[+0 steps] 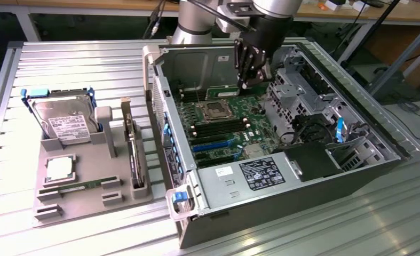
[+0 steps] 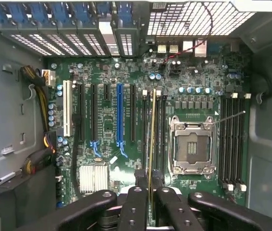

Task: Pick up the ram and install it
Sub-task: 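Insert the ram into the slot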

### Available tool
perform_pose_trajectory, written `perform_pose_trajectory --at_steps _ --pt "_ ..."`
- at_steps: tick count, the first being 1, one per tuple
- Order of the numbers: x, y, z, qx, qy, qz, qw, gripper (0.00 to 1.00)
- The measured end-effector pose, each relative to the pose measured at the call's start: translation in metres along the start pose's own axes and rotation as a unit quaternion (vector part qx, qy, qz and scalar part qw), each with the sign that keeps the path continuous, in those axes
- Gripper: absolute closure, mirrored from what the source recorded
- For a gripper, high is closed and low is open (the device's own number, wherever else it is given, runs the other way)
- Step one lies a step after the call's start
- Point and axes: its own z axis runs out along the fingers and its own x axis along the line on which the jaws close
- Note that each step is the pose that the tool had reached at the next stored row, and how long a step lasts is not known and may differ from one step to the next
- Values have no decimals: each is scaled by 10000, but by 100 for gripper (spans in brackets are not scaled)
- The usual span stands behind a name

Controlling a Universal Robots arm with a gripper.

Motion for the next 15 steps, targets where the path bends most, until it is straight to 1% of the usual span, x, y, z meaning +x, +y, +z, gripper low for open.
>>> perform_pose_trajectory --at_steps 4,9,11,15 --pt "-5 -6 89 1 4 -158 9999 86" --pt "-6 -8 207 2 5 -215 9998 86" --pt "-6 -9 276 2 6 -244 9997 86" --pt "-7 -23 384 3 10 -318 9995 86"
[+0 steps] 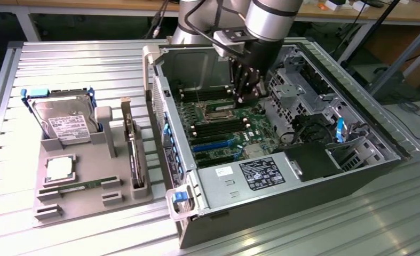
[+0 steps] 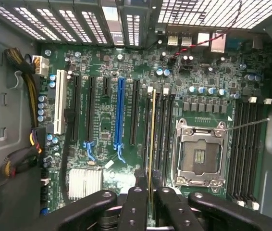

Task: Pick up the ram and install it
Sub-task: 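Insert the ram into the slot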

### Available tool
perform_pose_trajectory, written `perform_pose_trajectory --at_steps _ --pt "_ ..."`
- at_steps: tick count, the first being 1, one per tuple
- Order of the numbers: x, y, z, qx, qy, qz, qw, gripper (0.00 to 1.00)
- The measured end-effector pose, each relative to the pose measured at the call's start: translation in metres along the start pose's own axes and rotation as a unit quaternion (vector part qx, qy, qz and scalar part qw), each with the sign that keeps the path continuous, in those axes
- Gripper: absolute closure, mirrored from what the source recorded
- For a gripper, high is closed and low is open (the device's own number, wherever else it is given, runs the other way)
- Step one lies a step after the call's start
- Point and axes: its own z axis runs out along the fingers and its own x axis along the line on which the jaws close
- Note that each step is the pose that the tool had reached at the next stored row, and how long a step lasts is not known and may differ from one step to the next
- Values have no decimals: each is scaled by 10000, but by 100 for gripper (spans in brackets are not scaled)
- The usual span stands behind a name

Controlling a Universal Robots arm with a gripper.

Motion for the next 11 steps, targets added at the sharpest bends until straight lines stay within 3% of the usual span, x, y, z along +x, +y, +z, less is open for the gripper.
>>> perform_pose_trajectory --at_steps 7,11 --pt "-14 7 252 -2 -1 140 9999 86" --pt "-42 44 371 -3 14 164 9999 86"
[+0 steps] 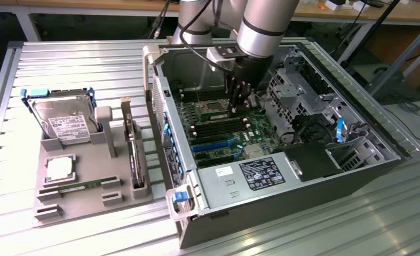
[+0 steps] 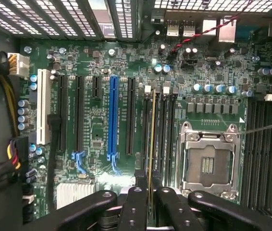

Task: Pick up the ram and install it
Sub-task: 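Insert the ram into the slot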

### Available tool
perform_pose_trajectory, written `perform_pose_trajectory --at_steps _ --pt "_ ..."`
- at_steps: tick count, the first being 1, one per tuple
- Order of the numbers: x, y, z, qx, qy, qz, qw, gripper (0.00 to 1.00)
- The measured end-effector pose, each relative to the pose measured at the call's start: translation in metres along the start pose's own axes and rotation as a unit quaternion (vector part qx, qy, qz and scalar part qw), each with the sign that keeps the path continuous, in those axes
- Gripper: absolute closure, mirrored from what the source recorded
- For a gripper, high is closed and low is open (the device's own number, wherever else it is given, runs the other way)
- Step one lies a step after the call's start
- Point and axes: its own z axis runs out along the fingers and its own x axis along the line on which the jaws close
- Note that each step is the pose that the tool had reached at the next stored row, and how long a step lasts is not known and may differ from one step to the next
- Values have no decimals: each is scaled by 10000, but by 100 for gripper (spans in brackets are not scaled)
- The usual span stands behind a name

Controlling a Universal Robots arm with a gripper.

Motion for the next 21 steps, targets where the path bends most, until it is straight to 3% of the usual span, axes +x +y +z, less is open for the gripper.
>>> perform_pose_trajectory --at_steps 9,14,17,21 --pt "-12 9 262 0 2 1 10000 86" --pt "-12 -5 295 0 2 0 10000 86" --pt "-13 -14 385 0 4 -3 10000 86" --pt "-11 -40 388 1 3 -19 10000 86"
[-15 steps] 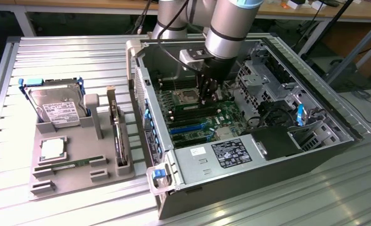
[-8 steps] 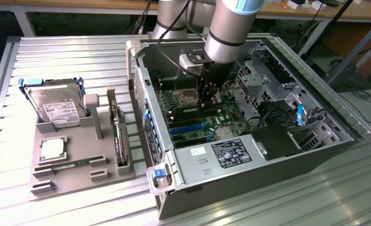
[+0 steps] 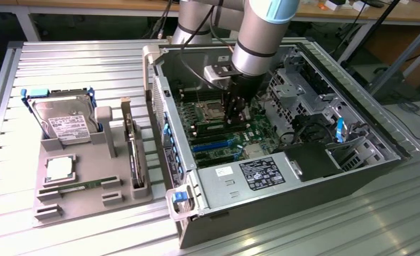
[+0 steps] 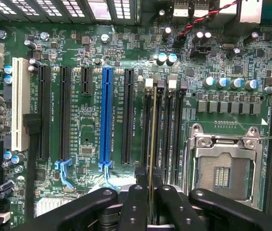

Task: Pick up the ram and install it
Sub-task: 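Insert the ram into the slot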

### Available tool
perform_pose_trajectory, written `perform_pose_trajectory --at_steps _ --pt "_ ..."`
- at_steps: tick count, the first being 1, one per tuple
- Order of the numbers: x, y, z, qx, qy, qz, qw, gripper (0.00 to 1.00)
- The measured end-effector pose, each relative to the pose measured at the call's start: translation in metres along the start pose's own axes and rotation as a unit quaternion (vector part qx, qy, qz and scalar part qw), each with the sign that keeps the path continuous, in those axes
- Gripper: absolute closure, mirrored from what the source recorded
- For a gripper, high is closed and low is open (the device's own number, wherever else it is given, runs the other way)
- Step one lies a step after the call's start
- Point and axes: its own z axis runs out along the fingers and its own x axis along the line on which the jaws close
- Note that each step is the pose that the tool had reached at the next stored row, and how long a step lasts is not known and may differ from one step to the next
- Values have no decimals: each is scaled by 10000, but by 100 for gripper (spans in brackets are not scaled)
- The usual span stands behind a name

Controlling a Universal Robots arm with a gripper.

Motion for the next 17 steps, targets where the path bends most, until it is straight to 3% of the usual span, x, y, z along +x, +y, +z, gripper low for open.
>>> perform_pose_trajectory --at_steps 12,17 --pt "31 -35 6 1 0 -9 10000 86" --pt "32 -36 51 0 10 -13 10000 86"
